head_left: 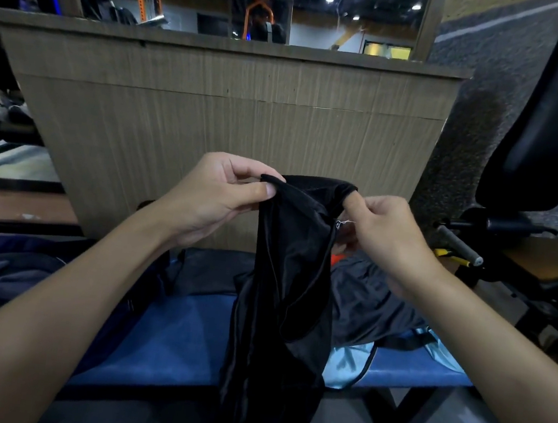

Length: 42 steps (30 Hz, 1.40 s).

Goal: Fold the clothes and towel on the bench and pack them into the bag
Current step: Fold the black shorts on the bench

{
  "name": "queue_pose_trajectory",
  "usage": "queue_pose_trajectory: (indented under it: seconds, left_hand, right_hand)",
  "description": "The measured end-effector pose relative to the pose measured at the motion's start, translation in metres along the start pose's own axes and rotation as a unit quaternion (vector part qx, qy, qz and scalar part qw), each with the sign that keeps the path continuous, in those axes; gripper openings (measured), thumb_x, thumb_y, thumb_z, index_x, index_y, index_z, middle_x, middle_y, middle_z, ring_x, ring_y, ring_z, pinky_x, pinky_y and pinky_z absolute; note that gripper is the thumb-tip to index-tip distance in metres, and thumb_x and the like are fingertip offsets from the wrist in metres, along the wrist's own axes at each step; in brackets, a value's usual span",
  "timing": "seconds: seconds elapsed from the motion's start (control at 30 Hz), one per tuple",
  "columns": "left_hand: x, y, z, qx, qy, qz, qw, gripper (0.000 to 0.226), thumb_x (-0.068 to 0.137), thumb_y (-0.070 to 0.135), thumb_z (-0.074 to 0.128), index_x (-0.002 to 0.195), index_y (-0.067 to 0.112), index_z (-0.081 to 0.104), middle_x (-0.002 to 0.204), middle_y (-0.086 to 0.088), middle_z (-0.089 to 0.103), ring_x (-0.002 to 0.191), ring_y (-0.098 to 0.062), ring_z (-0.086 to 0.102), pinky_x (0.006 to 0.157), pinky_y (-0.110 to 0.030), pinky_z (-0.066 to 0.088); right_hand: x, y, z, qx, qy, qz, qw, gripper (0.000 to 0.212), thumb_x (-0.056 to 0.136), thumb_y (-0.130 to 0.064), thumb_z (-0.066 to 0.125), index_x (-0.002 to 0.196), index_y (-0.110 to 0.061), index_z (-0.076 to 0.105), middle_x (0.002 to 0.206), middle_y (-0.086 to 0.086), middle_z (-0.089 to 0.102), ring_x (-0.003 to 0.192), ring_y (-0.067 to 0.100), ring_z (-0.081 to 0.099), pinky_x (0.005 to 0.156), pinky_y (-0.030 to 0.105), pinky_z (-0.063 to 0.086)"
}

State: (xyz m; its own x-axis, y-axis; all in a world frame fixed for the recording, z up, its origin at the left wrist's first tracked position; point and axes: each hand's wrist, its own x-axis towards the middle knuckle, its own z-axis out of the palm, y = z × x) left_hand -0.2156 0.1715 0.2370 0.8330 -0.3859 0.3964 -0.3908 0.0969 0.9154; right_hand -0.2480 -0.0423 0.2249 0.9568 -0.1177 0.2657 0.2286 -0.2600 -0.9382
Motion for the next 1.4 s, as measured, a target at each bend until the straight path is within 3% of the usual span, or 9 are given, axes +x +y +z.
queue_pose_trajectory:
  seconds: [0.2, 0.4, 0.5, 0.6, 0.67, 0.8, 0.93, 1.1, 1.4]
  left_hand:
    - [0.003, -0.002, 0.002, 0.011, 0.01, 0.006, 1.0, 0.022, 0.091, -0.011, 0.055, 0.092, 0.004, 0.071, 0.086, -0.001, 0.073, 0.088, -0.012, 0.069, 0.08, -0.02, 0.053]
    - [0.002, -0.001, 0.002, 0.023, -0.01, -0.001, 1.0, 0.02, 0.09, -0.008, 0.058, 0.092, 0.005, 0.073, 0.09, -0.004, 0.074, 0.092, -0.016, 0.069, 0.083, -0.022, 0.053]
    - [0.001, -0.001, -0.001, 0.041, -0.012, -0.001, 0.999, 0.016, 0.09, -0.008, 0.06, 0.096, 0.001, 0.072, 0.094, -0.007, 0.074, 0.096, -0.019, 0.07, 0.087, -0.023, 0.053]
    - [0.001, -0.002, 0.0, 0.05, 0.0, 0.003, 0.999, 0.019, 0.09, -0.009, 0.059, 0.095, 0.003, 0.073, 0.092, -0.006, 0.075, 0.094, -0.017, 0.07, 0.085, -0.021, 0.053]
    - [0.002, -0.002, 0.0, 0.036, 0.014, 0.004, 0.999, 0.021, 0.09, -0.01, 0.058, 0.094, 0.004, 0.073, 0.091, -0.007, 0.075, 0.092, -0.017, 0.071, 0.083, -0.021, 0.053]
    - [0.003, -0.004, -0.001, 0.016, 0.036, 0.0, 0.999, 0.024, 0.09, -0.012, 0.057, 0.092, 0.005, 0.074, 0.09, -0.008, 0.076, 0.092, -0.018, 0.071, 0.083, -0.021, 0.054]
    - [0.004, -0.004, 0.003, 0.023, 0.031, 0.003, 0.999, 0.022, 0.09, -0.01, 0.059, 0.092, 0.006, 0.074, 0.092, -0.011, 0.076, 0.093, -0.02, 0.071, 0.085, -0.024, 0.054]
    - [0.004, -0.003, 0.003, 0.037, 0.007, 0.002, 0.999, 0.022, 0.09, -0.01, 0.059, 0.097, 0.005, 0.074, 0.098, -0.014, 0.075, 0.098, -0.022, 0.071, 0.089, -0.026, 0.053]
    - [0.002, 0.002, 0.001, -0.012, 0.017, -0.035, 0.999, 0.019, 0.088, -0.011, 0.059, 0.1, -0.002, 0.071, 0.095, -0.013, 0.076, 0.093, -0.02, 0.072, 0.082, -0.023, 0.055]
  right_hand:
    - [-0.003, 0.001, -0.003, 0.153, -0.122, 0.011, 0.981, 0.029, 0.095, -0.023, 0.056, 0.107, 0.0, 0.068, 0.108, 0.017, 0.07, 0.094, 0.019, 0.06, 0.077, 0.032, 0.046]
    - [-0.005, 0.0, 0.005, 0.156, -0.034, 0.022, 0.987, 0.025, 0.096, -0.02, 0.06, 0.073, -0.013, 0.053, 0.075, 0.014, 0.052, 0.062, 0.018, 0.05, 0.054, 0.024, 0.044]
    - [-0.005, -0.002, -0.001, 0.168, 0.003, -0.012, 0.986, 0.017, 0.095, -0.005, 0.06, 0.093, -0.016, 0.048, 0.064, 0.008, 0.058, 0.053, 0.017, 0.051, 0.048, 0.027, 0.045]
    - [-0.007, -0.005, -0.003, 0.094, -0.029, -0.079, 0.992, 0.019, 0.095, 0.005, 0.054, 0.094, -0.014, 0.055, 0.068, 0.009, 0.058, 0.054, 0.023, 0.05, 0.052, 0.035, 0.044]
    - [-0.009, -0.006, -0.005, 0.068, -0.057, -0.092, 0.992, 0.022, 0.095, 0.007, 0.051, 0.086, -0.007, 0.064, 0.06, -0.007, 0.062, 0.052, 0.005, 0.054, 0.054, 0.023, 0.047]
    - [-0.015, -0.009, -0.015, 0.064, -0.129, -0.08, 0.986, 0.024, 0.09, -0.028, 0.061, 0.092, -0.007, 0.072, 0.073, -0.007, 0.069, 0.076, 0.007, 0.062, 0.083, 0.032, 0.052]
    - [-0.017, -0.007, -0.012, -0.05, -0.136, -0.102, 0.984, 0.04, 0.066, -0.049, 0.077, 0.085, -0.014, 0.071, 0.085, 0.0, 0.068, 0.073, 0.011, 0.06, 0.073, 0.03, 0.05]
    - [-0.006, 0.001, -0.009, -0.108, -0.066, -0.139, 0.982, 0.016, 0.086, -0.008, 0.07, 0.072, -0.016, 0.069, 0.081, -0.005, 0.059, 0.066, 0.008, 0.058, 0.068, 0.03, 0.047]
    - [0.004, 0.002, -0.018, -0.139, -0.009, -0.157, 0.978, 0.017, 0.084, -0.013, 0.076, 0.073, -0.019, 0.065, 0.068, -0.009, 0.058, 0.049, 0.005, 0.052, 0.051, 0.013, 0.041]
